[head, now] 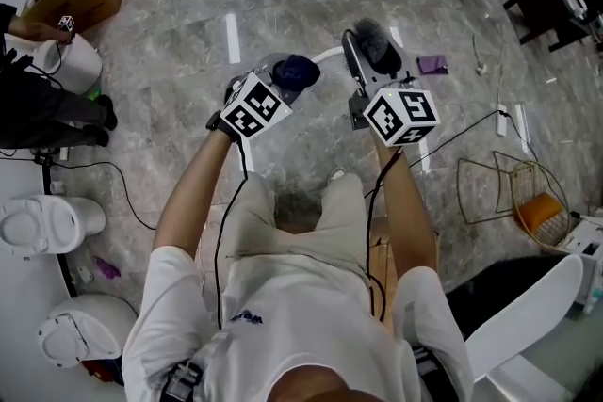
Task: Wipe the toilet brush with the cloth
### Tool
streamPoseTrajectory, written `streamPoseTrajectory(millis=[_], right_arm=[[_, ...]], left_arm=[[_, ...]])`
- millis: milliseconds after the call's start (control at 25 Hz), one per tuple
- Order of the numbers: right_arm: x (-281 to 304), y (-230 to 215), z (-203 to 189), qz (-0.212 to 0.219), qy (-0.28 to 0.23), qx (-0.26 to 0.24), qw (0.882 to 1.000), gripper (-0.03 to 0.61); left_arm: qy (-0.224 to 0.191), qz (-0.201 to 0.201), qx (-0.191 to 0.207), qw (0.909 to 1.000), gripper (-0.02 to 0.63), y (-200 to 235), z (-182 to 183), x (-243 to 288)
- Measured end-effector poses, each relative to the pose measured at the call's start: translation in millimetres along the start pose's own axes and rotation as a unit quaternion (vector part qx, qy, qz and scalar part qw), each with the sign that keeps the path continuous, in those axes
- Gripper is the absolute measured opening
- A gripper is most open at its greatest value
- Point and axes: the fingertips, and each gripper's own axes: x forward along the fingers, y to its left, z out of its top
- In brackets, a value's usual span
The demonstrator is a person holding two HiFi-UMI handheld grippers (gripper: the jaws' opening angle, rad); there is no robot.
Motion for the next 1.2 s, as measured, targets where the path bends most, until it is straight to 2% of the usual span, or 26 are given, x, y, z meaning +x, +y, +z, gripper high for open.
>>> streamPoseTrajectory(millis=[320, 520, 680, 1000, 1200], right_arm=[[-1, 3, -9, 0.005, 0.005, 0.014, 1.0, 0.219], [6, 15, -31, 0.021, 0.033, 0.023, 0.999, 0.222], [7, 18, -41, 0.022, 0.04, 0.034, 0.998, 0.222], [9, 22, -53, 0.02, 0.066, 0.034, 0.997, 0.222], [5, 16, -47, 0.011, 0.054, 0.039, 0.998, 0.221]], left_arm=[[0.003, 0.015, 0.012, 0.9998, 0.06, 0, 6, 4], [-0.023, 0.014, -0.014, 0.9995, 0.06, 0, 24, 8], [-0.031, 0.014, -0.018, 0.9993, 0.057, 1, 34, 9], [-0.03, 0.0, -0.023, 0.9993, 0.052, -2, 22, 9], [-0.025, -0.003, -0.014, 0.9996, 0.055, -2, 16, 10]])
